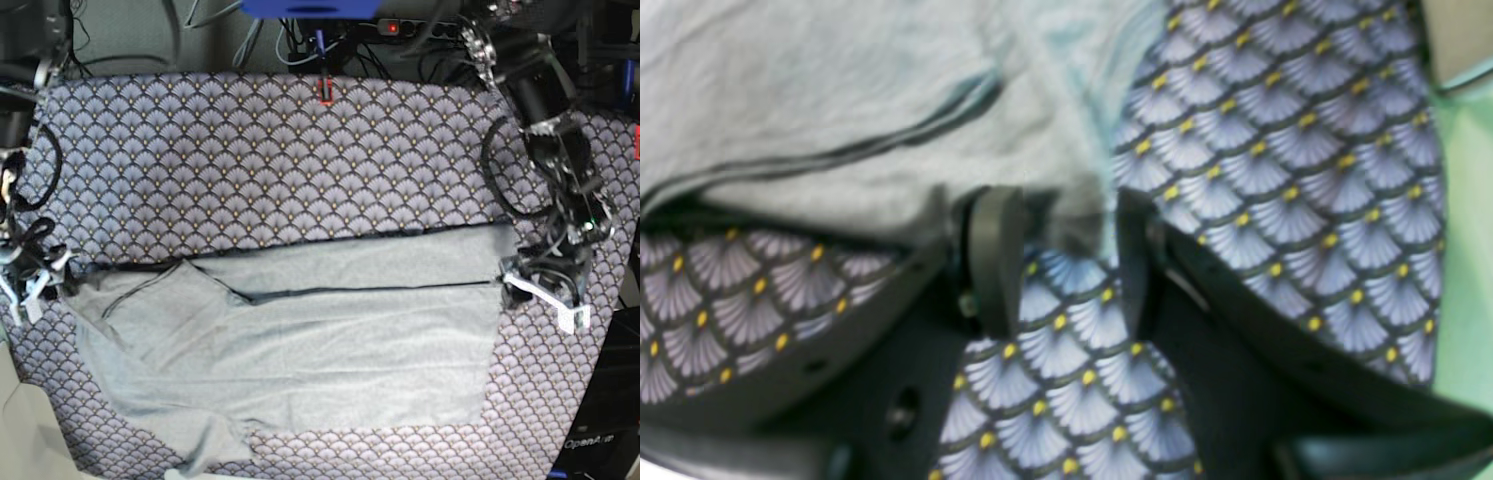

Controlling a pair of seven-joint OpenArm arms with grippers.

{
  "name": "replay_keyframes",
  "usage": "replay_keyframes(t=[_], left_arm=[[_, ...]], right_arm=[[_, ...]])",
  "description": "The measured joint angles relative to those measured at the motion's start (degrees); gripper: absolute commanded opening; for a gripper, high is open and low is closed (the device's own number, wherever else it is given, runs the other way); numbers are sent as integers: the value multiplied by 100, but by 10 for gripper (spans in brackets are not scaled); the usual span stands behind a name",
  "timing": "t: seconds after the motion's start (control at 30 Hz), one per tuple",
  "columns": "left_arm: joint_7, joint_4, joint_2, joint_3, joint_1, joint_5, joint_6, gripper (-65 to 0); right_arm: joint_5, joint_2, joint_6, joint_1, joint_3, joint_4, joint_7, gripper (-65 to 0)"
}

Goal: Fold the T-shirt properly
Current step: 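Lower the folded collar edge onto the shirt body with both grippers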

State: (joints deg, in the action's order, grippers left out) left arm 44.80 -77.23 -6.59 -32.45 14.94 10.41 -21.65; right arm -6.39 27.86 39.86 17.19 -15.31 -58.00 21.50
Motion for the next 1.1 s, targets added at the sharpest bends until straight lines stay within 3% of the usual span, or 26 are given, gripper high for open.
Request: replay_keyframes(t=[0.1, 0.17, 0.37, 0.63, 0.73, 1.1], left_arm=[[50, 151, -11, 42, 254, -4, -2, -108], [42, 177, -55, 203, 319, -13, -2, -76], [35, 177, 153, 254, 297, -57, 63, -145], [24, 232, 498, -295, -26, -114, 83, -147], [-354, 413, 463, -402, 17, -74, 448, -147], [-1263, 1930, 334, -411, 409, -70, 557, -147]], right_arm=[[-140, -153, -7, -90, 50, -542, 59, -400], [-125, -282, -238, -87, 37, -774, 131, -401], [-92, -605, -216, -127, 55, -1187, 334, -401], [-92, -612, -61, -168, 61, -1178, 369, -402], [-92, -608, -61, -166, 59, -1176, 374, -402], [-90, -608, -46, -267, 59, -1176, 341, -402]])
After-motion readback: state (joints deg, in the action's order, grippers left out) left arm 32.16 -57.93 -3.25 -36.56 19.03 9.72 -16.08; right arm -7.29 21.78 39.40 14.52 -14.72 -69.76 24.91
